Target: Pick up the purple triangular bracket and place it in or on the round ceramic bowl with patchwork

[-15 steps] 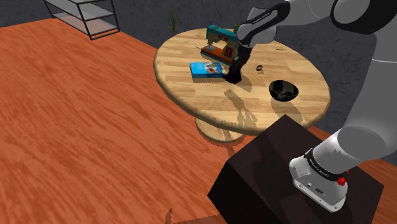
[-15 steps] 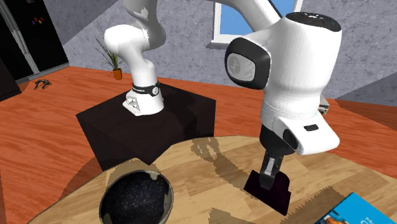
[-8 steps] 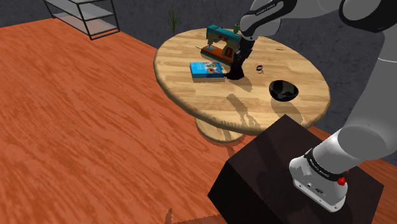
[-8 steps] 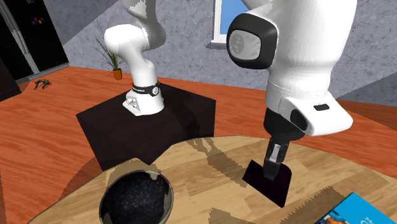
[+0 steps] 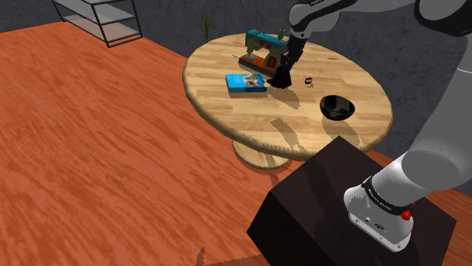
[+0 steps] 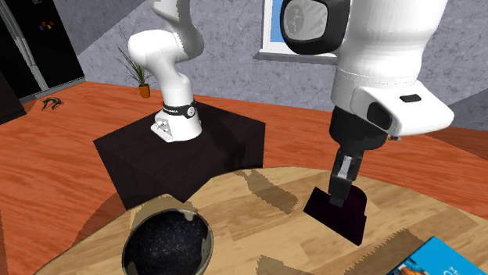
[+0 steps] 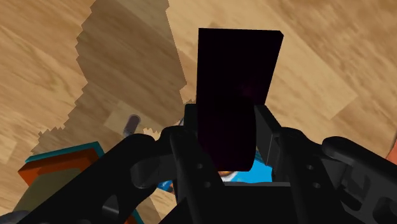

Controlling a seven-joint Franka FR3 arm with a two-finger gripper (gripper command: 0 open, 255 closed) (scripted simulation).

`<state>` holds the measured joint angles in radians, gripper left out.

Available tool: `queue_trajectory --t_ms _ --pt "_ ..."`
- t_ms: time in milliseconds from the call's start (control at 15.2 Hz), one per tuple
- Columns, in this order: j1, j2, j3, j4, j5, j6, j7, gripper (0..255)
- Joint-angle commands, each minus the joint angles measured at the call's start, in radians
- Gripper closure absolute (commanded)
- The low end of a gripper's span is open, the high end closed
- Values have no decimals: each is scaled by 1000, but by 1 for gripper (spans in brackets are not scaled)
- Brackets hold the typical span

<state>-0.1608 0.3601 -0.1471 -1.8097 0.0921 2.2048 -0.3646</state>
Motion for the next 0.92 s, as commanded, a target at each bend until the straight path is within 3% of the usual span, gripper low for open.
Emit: queue_trajectory --t_ms 0,264,858 --pt "0 -13 -1 12 -3 -25 2 255" --pt "1 -31 -3 30 -8 -61 5 255" --pt "-88 -227 -69 -214 -21 -16 -152 255"
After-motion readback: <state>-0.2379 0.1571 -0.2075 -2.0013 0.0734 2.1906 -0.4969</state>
